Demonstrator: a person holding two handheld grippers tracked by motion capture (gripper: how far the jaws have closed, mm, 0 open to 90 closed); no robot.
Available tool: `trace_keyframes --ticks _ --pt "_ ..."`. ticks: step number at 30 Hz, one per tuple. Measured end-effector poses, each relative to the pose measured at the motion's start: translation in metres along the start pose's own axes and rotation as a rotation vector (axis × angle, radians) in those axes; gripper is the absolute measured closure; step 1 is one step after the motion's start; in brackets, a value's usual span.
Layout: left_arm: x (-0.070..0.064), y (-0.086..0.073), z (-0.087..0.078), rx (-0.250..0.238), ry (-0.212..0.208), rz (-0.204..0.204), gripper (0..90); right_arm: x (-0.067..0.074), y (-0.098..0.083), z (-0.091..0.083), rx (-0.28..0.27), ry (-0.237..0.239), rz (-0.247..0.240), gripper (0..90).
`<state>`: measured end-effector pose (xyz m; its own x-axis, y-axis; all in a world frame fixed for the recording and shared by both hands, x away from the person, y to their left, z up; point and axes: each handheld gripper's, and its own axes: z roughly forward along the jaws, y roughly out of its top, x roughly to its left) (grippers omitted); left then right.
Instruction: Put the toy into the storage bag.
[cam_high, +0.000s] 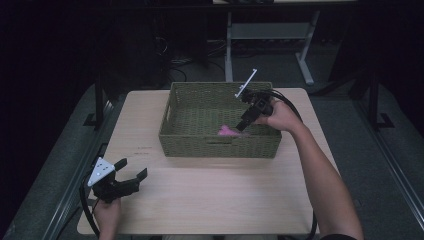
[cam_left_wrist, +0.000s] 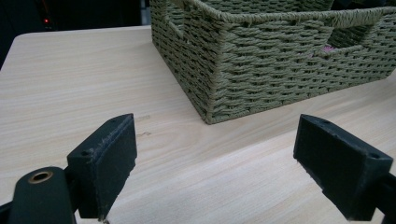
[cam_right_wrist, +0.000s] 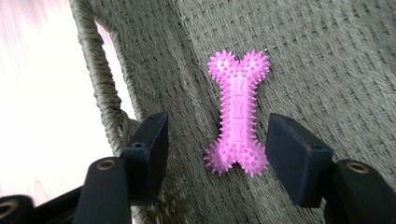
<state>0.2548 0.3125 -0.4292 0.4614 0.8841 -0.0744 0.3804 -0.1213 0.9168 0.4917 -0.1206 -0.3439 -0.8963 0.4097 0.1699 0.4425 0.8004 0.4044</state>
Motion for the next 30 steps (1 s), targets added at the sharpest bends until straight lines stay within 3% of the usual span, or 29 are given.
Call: trace_keyframes --ticks 14,30 --pt "-0.001 0.0 0.001 0.002 -0.002 0.004 12.8 0.008 -0.005 -0.017 -0.039 -0.02 0.004 34.5" --pt "-0.003 0.0 0.002 0.004 -0.002 0.01 12.8 0.014 -0.023 -0.031 -0.073 -0.035 0.021 30.5"
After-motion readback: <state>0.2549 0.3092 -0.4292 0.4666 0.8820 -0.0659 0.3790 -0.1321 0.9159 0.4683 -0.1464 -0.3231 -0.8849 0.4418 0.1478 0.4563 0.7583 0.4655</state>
